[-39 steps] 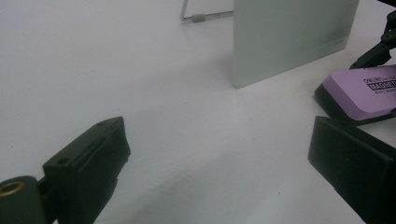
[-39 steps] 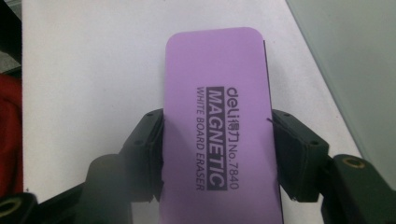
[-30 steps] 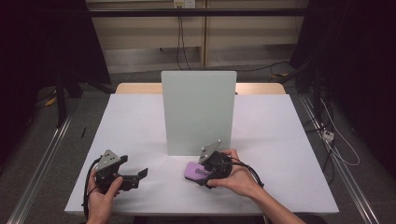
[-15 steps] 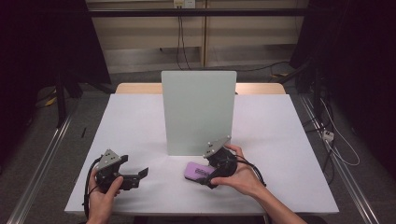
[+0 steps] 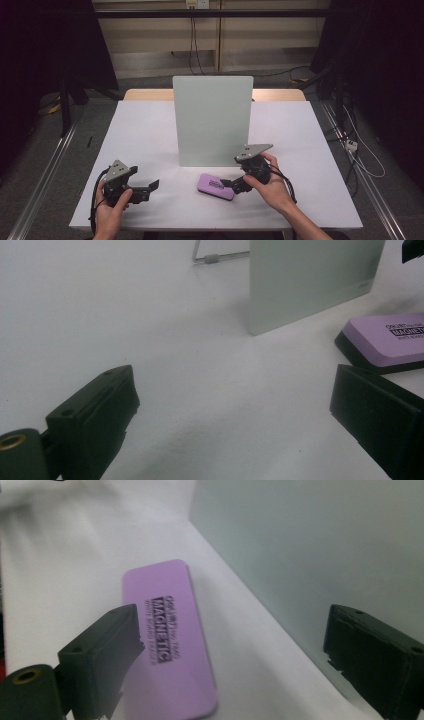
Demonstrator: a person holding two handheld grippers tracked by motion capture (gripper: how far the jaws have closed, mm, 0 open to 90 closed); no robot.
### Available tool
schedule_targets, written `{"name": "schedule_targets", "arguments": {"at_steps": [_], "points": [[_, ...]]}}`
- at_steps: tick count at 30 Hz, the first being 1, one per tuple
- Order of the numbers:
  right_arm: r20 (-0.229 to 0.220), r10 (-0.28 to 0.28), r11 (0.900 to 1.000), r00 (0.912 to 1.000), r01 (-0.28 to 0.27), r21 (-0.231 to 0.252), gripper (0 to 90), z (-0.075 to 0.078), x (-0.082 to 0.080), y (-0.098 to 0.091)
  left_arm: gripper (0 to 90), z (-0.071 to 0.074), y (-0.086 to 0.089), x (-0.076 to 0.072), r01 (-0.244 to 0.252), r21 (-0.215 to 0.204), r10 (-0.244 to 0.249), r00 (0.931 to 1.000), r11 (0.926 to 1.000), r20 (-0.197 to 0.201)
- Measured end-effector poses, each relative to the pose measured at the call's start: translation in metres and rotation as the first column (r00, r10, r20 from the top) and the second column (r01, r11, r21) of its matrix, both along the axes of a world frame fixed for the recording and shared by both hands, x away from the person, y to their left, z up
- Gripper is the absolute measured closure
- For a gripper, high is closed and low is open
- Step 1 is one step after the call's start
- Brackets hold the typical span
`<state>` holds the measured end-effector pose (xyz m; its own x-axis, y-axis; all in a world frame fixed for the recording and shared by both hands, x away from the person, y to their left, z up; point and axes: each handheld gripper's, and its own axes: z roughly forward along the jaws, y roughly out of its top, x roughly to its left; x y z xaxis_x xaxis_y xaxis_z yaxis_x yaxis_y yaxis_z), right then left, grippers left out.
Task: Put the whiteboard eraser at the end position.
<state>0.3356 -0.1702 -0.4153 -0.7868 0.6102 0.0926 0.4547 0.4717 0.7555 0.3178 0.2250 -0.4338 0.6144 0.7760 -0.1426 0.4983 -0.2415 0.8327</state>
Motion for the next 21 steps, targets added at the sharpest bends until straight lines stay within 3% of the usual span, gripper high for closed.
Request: {"name": "schedule_targets", "arguments": {"at_steps": [5,12,14,21], "points": [[0.023,-0.078,0.9969,0.9967,0.078,-0.003,8.3,-0.003,-0.005,-0.015,5.0,0.0,-0.001,0.0,-0.001,0.0,0.001,1.0,1.0,-0.001],[0.017,-0.162,0.9866,0.9866,0.162,0.019,8.7,-0.009,-0.01,-0.036,5.0,0.0,-0.002,0.0,-0.005,-0.001,0.005,1.0,1.0,0.002],[0.009,-0.189,0.9813,0.9819,0.189,0.037,8.8,-0.01,-0.011,-0.043,5.0,0.0,-0.001,0.0,-0.006,-0.001,0.006,1.0,1.0,0.006],[0.041,-0.288,0.9567,0.9567,0.286,0.056,8.9,-0.016,-0.018,-0.067,5.0,0.0,-0.002,0.0,-0.006,0.002,0.006,1.0,1.0,0.0]]}}
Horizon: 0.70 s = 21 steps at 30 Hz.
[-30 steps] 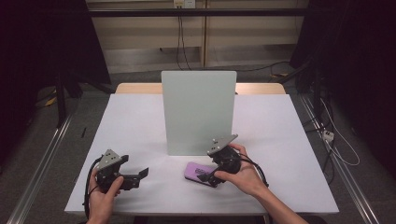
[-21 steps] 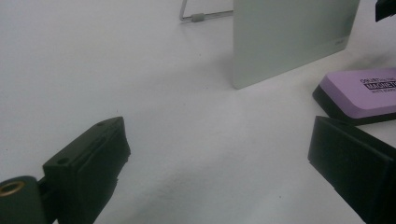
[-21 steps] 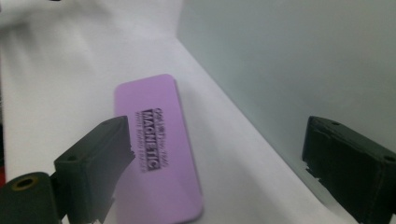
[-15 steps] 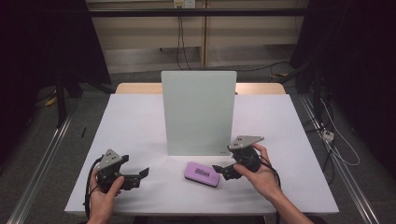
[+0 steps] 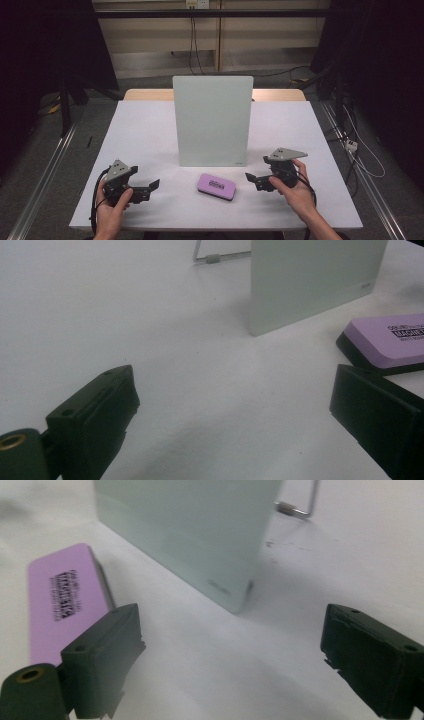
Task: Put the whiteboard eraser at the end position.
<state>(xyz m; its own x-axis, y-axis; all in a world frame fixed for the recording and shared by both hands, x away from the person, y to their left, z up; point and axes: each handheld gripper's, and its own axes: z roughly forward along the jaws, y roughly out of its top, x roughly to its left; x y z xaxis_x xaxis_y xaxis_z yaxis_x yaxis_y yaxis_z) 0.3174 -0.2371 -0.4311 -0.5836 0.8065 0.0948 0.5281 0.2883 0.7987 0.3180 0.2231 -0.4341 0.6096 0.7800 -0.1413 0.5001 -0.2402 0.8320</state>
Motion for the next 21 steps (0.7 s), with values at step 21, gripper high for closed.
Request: {"name": "schedule_targets", "arguments": {"at_steps": [21], "points": [[0.04,-0.168,0.9834,0.9851,0.164,0.077,8.5,-0.015,-0.032,-0.052,5.1,-0.001,-0.002,0.0,-0.019,0.011,0.019,0.9998,0.9998,-0.004]]}}
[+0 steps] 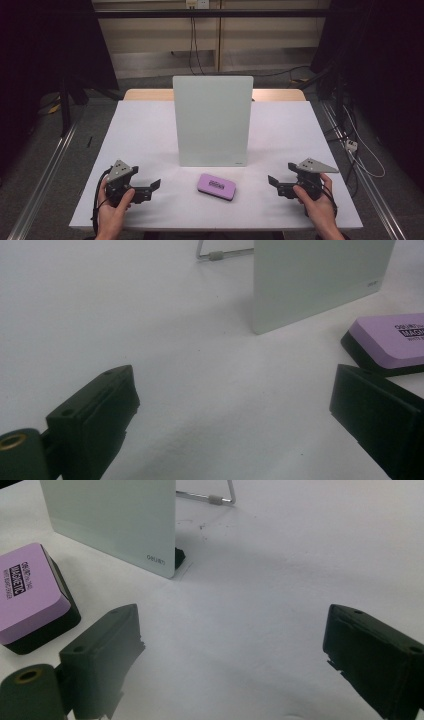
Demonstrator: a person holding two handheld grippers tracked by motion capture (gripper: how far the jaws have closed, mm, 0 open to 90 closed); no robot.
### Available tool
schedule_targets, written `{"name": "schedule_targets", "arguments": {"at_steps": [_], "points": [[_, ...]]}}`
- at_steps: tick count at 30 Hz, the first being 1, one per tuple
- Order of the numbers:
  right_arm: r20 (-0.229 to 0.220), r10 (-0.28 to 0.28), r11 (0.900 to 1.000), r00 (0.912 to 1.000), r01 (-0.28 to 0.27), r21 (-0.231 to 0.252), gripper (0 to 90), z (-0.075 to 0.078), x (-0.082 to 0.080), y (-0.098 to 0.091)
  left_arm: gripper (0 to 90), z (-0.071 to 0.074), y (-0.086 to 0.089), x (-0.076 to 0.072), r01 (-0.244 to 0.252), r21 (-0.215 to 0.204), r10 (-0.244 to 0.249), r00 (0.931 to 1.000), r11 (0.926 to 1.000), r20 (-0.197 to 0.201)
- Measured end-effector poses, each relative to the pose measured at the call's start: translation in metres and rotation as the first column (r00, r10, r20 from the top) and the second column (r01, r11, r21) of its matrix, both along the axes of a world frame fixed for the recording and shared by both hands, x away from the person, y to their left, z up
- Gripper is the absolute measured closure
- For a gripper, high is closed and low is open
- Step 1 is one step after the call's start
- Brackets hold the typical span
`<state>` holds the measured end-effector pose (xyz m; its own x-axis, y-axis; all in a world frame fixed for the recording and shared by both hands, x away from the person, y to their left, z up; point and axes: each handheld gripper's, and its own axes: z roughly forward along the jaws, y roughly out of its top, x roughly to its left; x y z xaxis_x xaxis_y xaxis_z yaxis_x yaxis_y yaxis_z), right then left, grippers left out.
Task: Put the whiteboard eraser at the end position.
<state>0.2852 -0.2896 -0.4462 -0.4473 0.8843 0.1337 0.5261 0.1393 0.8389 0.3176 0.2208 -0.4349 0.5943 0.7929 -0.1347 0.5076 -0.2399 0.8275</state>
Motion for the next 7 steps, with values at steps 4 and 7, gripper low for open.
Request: {"name": "schedule_targets", "arguments": {"at_steps": [4,7], "points": [[0.003,0.008,0.9999,1.0,-0.008,-0.012,8.3,0.0,0.002,0.0024,5.1,0.0001,0.0021,0.0016,-0.015,-0.014,0.015,0.9999,0.9998,0.001],[0.006,0.015,0.9998,0.9999,-0.015,-0.015,8.0,0.0011,0.002,0.0035,5.1,0.0012,0.0039,0.0028,-0.023,-0.018,0.023,0.9997,0.9996,-0.005]]}}
